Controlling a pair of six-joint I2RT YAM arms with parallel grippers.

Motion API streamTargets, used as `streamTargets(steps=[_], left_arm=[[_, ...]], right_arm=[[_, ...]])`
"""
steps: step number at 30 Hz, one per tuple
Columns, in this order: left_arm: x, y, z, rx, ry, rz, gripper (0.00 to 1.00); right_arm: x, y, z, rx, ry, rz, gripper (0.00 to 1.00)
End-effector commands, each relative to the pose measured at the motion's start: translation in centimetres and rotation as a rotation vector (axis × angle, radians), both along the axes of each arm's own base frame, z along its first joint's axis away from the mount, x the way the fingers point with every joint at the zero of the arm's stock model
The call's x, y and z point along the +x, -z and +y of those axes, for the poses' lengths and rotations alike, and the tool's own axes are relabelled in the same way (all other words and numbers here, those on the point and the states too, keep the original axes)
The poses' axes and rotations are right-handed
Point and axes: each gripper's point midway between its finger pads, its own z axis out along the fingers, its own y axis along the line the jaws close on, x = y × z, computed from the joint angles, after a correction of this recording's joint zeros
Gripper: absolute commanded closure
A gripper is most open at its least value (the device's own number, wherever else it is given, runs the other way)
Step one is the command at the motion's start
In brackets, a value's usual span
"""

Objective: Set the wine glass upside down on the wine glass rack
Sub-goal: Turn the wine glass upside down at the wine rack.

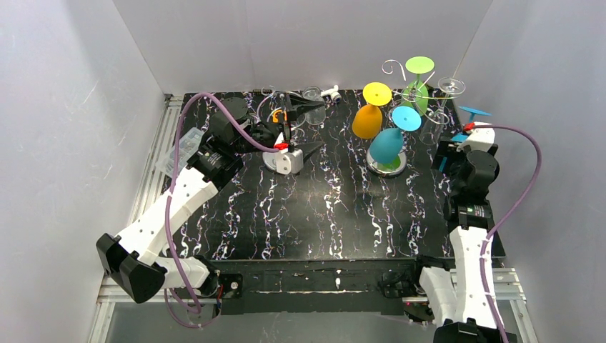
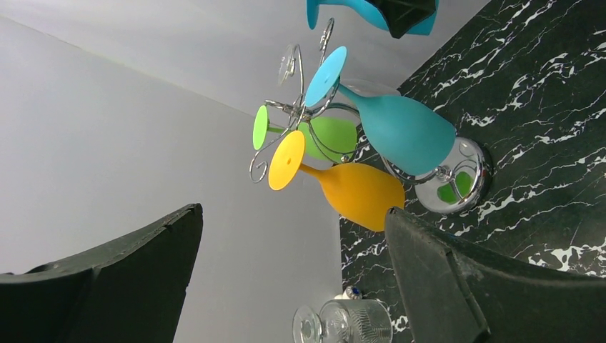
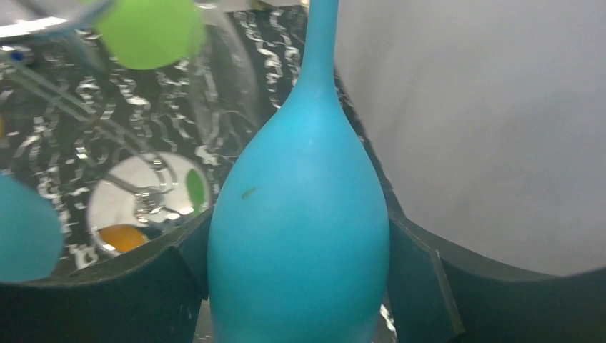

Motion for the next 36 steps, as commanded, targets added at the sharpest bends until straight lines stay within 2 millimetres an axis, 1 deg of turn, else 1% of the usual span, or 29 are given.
streamTargets(steps=[1,5,11,21,29,36], left_arm=[[-0.7,-0.5,0.9,-0.014,0.006,-0.011,0.02],[-0.5,-0.4,1.0,-0.014,0.003,-0.009,0.02],[-0.5,-0.4,1.2,-0.014,-0.003,-0.01,0.02],[-0.5,-0.2,1.5,-0.009,-0.009,-0.019,0.02],[-0.6,0.0,1.5,-0.003,-0.002,-0.024,0.02],[-0.5,0.2,1.5,0.001,-0.005,-0.027,0.02]], right_arm=[[1.9,-3.9,4.3,0.024,-0.26,-0.151,0.91],[1.9,-3.5,4.5,0.033,-0.278,-0.148,0.91],[2.5,-3.0,5.5,0.048,-0.333,-0.164,0.92],[3.3,-2.2,7.4,0.081,-0.448,-0.198,0.93],[3.5,-2.6,8.0,0.069,-0.488,-0.24,0.93],[2.9,-2.1,8.2,0.072,-0.49,-0.241,0.93]])
